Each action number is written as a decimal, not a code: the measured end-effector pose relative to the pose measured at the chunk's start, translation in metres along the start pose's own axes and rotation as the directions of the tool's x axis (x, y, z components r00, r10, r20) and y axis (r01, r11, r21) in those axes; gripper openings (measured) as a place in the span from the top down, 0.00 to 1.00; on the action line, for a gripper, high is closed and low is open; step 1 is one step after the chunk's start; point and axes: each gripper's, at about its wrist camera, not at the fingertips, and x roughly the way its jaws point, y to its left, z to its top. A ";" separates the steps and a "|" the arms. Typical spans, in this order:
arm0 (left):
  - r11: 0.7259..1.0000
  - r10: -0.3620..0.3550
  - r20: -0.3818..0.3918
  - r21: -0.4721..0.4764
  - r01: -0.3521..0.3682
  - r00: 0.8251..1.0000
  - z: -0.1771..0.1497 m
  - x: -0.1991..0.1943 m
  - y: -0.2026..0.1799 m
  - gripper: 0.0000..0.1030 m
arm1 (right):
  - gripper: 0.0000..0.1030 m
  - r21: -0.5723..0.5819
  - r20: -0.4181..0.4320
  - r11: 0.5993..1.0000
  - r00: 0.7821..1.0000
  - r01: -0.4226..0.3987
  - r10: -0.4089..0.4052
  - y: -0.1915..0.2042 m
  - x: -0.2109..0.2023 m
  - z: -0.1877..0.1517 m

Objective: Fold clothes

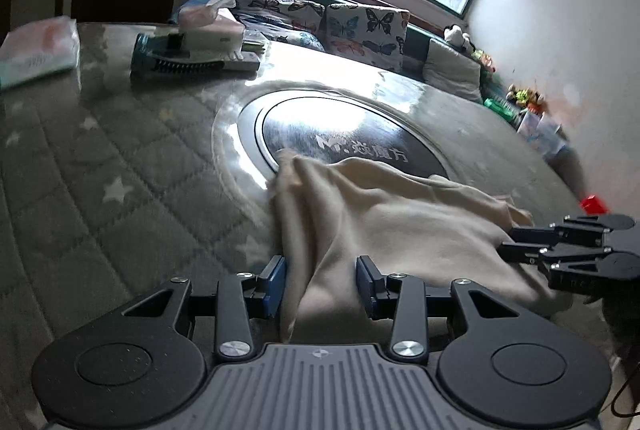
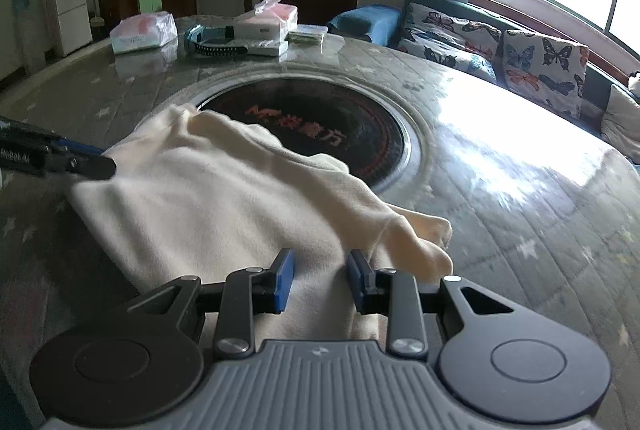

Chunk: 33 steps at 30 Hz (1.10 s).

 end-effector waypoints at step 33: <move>0.996 0.063 0.006 0.063 -0.063 0.998 0.022 0.024 -0.010 0.60 | 0.71 0.037 0.006 0.996 0.996 -0.084 0.084 0.045 0.082 0.086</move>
